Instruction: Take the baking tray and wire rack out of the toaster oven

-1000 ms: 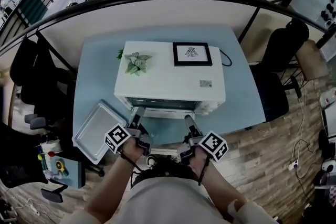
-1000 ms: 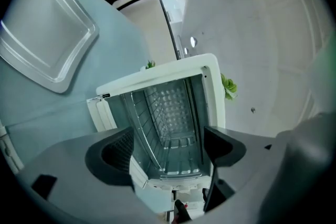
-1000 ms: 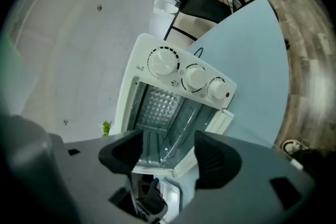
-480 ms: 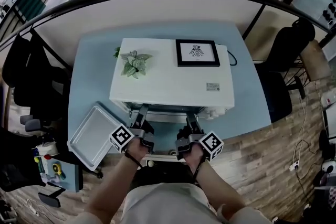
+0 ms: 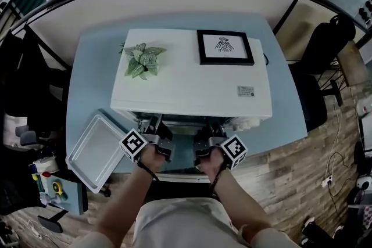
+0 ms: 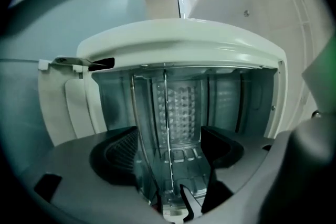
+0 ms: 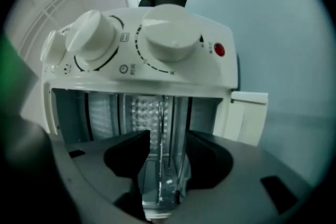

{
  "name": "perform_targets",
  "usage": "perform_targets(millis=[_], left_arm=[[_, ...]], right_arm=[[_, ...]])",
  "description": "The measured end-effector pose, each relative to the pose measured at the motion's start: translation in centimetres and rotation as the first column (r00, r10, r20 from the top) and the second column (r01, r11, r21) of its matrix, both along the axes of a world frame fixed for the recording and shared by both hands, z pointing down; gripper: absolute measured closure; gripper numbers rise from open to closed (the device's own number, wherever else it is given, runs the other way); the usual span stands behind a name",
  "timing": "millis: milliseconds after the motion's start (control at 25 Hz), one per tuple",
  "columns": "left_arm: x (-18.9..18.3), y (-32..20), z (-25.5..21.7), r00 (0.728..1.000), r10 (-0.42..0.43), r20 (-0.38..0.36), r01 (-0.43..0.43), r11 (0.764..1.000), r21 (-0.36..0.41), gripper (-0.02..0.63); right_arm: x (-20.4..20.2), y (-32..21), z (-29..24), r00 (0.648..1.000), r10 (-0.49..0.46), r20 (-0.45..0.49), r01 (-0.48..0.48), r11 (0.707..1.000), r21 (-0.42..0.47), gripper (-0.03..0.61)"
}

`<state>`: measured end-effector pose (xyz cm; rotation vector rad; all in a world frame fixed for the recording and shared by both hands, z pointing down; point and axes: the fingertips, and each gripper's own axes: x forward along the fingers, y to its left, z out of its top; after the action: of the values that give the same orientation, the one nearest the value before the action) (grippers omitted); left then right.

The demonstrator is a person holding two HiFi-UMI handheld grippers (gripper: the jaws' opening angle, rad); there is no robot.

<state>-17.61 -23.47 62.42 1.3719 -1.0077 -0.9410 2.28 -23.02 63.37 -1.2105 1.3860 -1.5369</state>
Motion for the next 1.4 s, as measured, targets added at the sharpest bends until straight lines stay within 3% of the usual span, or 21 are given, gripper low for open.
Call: perform_targets(millis=[240,520,640,800,920,1400], left_arm=[[-0.3,-1.9,-0.1,0.999,-0.023,-0.032,0.025,0.997,0.068,0.353],[-1.6,-3.1,-0.3,0.995,-0.069,-0.077,0.078,0.990,0.120,0.446],[-1.9,-3.3,-0.1,0.992,-0.085,-0.089,0.095,0.989,0.113,0.466],[-2.0,-3.1,0.6,0.992,-0.093,-0.085,0.099,0.992,0.076,0.561],[-2.1,-3.0,0.4,0.993,-0.087,-0.084,0.094,0.992,0.086,0.588],[-1.7,1.5,-0.1,0.996,-0.065,-0.067,0.065,0.998,-0.010,0.604]], right_arm=[[-0.2,-2.3,0.2,0.998,0.060,0.020,-0.060,0.997,0.041,0.388],[0.0,-4.0,0.2,0.995,0.085,0.047,-0.089,0.993,0.081,0.424],[-0.1,-4.3,0.0,0.996,0.081,0.040,-0.084,0.992,0.095,0.452],[-0.2,-4.4,-0.3,0.996,0.084,0.028,-0.086,0.991,0.104,0.513],[-0.3,-4.3,-0.8,0.996,0.086,0.025,-0.088,0.990,0.112,0.566],[-0.1,0.4,-1.2,0.998,0.056,0.000,-0.056,0.998,0.001,0.563]])
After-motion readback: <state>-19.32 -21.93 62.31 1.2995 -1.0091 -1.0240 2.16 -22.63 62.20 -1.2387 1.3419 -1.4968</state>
